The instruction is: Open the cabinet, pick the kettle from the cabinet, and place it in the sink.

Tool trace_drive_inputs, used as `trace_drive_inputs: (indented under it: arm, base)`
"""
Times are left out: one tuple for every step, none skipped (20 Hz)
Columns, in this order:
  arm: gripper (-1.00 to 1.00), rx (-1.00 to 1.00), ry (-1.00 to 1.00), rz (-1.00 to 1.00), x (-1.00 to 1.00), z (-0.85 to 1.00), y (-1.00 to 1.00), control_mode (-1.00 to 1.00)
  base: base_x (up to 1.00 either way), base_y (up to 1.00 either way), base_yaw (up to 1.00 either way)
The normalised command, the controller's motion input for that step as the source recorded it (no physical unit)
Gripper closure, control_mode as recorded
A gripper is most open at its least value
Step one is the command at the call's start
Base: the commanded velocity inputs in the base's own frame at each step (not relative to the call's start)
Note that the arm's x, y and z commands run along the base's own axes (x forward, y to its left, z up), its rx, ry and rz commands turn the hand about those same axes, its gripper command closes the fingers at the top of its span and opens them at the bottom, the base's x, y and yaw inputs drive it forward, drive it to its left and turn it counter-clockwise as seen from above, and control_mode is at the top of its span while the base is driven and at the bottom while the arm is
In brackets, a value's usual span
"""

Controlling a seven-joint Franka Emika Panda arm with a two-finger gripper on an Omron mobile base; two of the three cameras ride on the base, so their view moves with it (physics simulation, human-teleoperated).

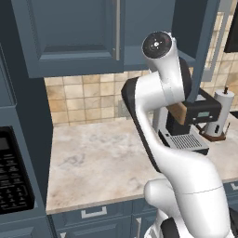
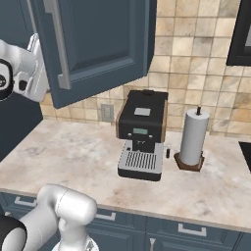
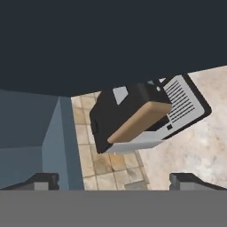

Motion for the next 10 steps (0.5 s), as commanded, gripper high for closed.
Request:
trace_drive_inputs:
  arm:
    - [-1.00, 0.00, 0.00, -0.10, 0.10, -0.08, -0.24, -1.00]
    - [-1.00, 0.00, 0.00, -0.10, 0.09, -0.11, -0.21, -1.00]
    - [-1.00, 0.00, 0.00, -0.11, 0.12, -0.12, -0.18, -1.00]
    - [-1.00, 0.00, 0.00, -0.12, 0.13, -0.13, -0.17, -1.00]
    - [-1.00, 0.00, 0.00, -0.13, 0.12, -0.12, -0.17, -1.00]
    - [-1.00, 0.00, 0.00, -0.12, 0.11, -0.09, -0.18, -1.00]
    - [-1.00, 0.00, 0.00, -0.12, 0.08, -0.08, -0.19, -1.00]
    - [-1.00, 0.00, 0.00, -0.12, 0.04, -0.06, -0.20, -1.00]
    - [-1.00, 0.00, 0.00, -0.11, 0.00, -0.04, -0.23, -1.00]
    - [-1.00, 0.00, 0.00, -0.11, 0.00, -0.03, -0.24, -1.00]
  base:
    - [0.00, 0.00, 0.00]
    - [0.00, 0.00, 0.00]
    - [0.00, 0.00, 0.00]
    - [0.00, 0.00, 0.00]
    - [0.00, 0.00, 0.00]
    - [0.00, 0.00, 0.00]
    - [0.00, 0.00, 0.00]
    - [0.00, 0.00, 0.00]
    - [0.00, 0.00, 0.00]
    - [0.00, 0.00, 0.00]
